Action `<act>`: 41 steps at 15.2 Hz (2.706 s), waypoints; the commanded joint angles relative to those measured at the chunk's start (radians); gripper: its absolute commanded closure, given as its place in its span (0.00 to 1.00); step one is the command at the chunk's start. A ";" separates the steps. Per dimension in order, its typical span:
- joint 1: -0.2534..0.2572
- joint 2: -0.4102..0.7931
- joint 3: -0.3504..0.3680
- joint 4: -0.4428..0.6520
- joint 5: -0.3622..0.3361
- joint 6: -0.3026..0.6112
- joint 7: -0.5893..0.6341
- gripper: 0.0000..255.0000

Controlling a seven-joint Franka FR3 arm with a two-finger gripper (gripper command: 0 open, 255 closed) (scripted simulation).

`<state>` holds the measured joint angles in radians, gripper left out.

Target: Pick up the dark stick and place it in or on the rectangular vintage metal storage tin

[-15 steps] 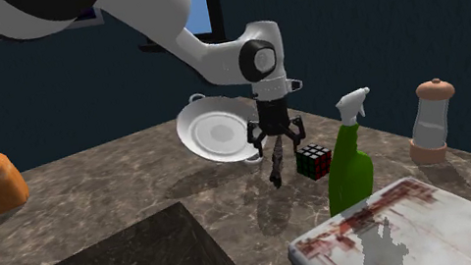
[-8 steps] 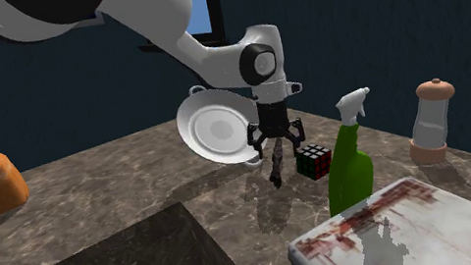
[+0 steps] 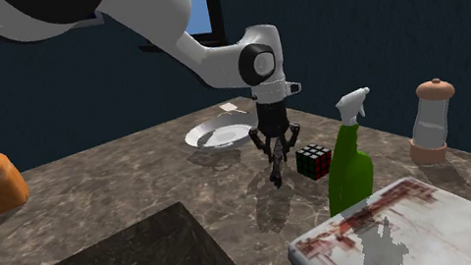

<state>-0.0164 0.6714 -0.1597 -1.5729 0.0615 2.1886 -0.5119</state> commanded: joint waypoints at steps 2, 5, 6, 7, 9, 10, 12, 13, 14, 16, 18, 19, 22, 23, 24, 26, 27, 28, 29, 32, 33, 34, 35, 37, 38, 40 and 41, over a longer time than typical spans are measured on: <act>0.000 0.002 0.000 -0.007 0.000 0.000 0.000 1.00; 0.000 -0.009 -0.002 0.004 -0.002 -0.022 0.000 1.00; 0.001 -0.017 -0.002 0.006 -0.003 -0.031 0.000 1.00; 0.001 -0.025 -0.003 0.007 -0.004 -0.040 0.000 1.00; 0.002 -0.039 -0.005 0.012 -0.006 -0.059 0.001 1.00; 0.003 -0.046 -0.005 0.014 -0.007 -0.069 0.001 1.00; 0.004 -0.060 -0.007 0.021 -0.009 -0.089 0.001 1.00; 0.004 -0.067 -0.007 0.024 -0.010 -0.098 0.001 1.00; 0.004 -0.073 -0.008 0.027 -0.011 -0.108 0.002 1.00; 0.005 -0.086 -0.009 0.035 -0.013 -0.129 0.002 1.00; 0.006 -0.098 -0.011 0.044 -0.015 -0.149 0.002 1.00; 0.006 -0.103 -0.011 0.049 -0.016 -0.160 0.002 1.00; 0.007 -0.119 -0.013 0.065 -0.018 -0.192 0.003 1.00; 0.007 -0.124 -0.013 0.071 -0.019 -0.203 0.003 1.00; 0.007 -0.129 -0.014 0.078 -0.019 -0.214 0.003 1.00; 0.007 -0.138 -0.015 0.091 -0.021 -0.236 0.003 1.00; 0.007 -0.142 -0.015 0.098 -0.022 -0.247 0.003 1.00; 0.007 -0.146 -0.015 0.105 -0.022 -0.259 0.003 1.00; 0.007 -0.150 -0.016 0.113 -0.023 -0.270 0.003 1.00; 0.007 -0.160 -0.017 0.138 -0.024 -0.305 0.003 1.00; 0.007 -0.163 -0.017 0.147 -0.025 -0.317 0.003 1.00; 0.007 -0.166 -0.018 0.156 -0.025 -0.329 0.003 1.00; 0.007 -0.168 -0.018 0.165 -0.026 -0.341 0.003 1.00; -0.001 -0.198 -0.023 0.124 -0.029 -0.329 -0.012 1.00; -0.009 -0.225 -0.029 0.082 -0.032 -0.313 -0.027 1.00; -0.026 -0.275 -0.041 0.006 -0.037 -0.285 -0.058 1.00; -0.035 -0.299 -0.048 -0.030 -0.040 -0.272 -0.073 1.00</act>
<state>-0.0415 0.3964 -0.2009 -1.5691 0.0238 1.9060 -0.5676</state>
